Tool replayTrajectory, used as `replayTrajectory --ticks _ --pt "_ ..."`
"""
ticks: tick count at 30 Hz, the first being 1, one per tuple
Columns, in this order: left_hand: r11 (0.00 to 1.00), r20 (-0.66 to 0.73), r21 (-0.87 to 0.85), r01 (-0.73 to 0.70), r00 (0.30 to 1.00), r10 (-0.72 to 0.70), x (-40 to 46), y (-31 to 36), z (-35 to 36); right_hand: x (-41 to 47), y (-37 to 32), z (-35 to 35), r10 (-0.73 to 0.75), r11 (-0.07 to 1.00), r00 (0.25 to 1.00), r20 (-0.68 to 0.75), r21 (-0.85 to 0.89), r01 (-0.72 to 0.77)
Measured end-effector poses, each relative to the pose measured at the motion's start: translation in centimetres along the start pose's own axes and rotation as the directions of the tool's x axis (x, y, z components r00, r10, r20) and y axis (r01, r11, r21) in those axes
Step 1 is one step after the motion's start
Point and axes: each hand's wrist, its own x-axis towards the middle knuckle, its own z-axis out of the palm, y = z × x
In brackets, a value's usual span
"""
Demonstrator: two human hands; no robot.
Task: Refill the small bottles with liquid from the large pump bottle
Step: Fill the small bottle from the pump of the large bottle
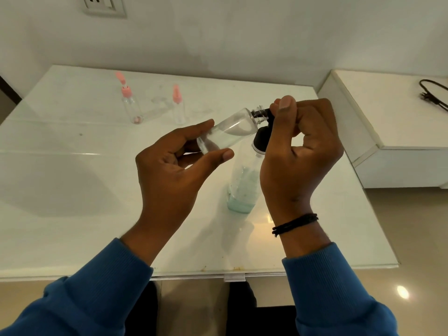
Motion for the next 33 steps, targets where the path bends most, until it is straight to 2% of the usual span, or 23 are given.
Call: replayTrajectory --ticks 33 --pt "1.0 0.003 0.01 -0.004 1.0 0.004 0.02 -0.02 0.13 0.48 0.08 -0.13 -0.047 0.998 0.999 -0.007 -0.042 0.047"
